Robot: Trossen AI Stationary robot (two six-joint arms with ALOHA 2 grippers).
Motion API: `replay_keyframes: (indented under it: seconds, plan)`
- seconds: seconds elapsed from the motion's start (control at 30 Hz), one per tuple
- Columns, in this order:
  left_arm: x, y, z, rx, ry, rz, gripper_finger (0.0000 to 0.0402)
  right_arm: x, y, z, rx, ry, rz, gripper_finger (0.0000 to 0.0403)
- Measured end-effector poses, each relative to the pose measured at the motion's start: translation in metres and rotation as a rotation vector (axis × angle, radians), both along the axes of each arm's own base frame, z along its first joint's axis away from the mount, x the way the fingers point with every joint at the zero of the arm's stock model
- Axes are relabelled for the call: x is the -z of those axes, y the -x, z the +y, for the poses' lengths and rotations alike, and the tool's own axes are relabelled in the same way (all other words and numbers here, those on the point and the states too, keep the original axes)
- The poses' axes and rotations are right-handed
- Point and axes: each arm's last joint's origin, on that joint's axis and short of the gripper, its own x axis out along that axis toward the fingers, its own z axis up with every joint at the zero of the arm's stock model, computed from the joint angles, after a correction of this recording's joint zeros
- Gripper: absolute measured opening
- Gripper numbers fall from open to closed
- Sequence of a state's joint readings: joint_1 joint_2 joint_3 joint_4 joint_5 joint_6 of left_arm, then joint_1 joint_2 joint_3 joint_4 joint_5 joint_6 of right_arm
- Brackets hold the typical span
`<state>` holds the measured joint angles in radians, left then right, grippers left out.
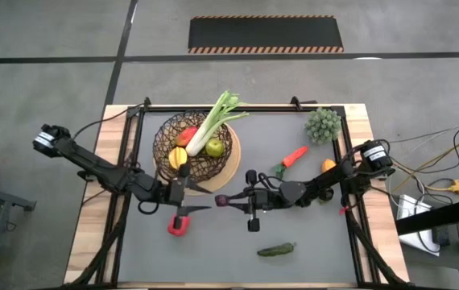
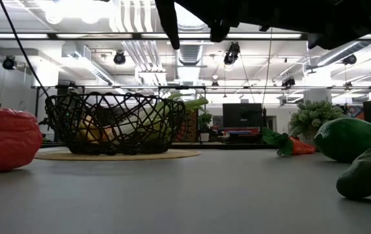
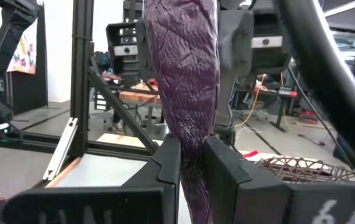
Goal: Build produce basket
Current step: Put the violet eggplant into the black wire basket
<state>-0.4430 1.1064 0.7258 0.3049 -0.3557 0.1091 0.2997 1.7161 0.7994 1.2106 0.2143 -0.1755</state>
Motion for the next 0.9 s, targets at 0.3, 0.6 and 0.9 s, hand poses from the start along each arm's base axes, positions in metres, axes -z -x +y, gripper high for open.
replay_keyframes:
  seconds: [0.3,0.6,0.9]
  plan:
    - [0.010,-0.017,-0.002,-0.038,0.023,-0.057,0.0261,0.000,-0.001,-0.003,0.036,-0.023,0.007,0.0036]
    - [0.020,-0.034,-0.004,-0.057,0.014,-0.097,0.0260,0.003,-0.001,-0.003,0.051,-0.020,0.026,0.0038]
    - [0.017,-0.032,-0.003,-0.057,0.015,-0.111,0.0203,0.004,-0.001,-0.003,0.055,-0.017,0.037,0.0041]
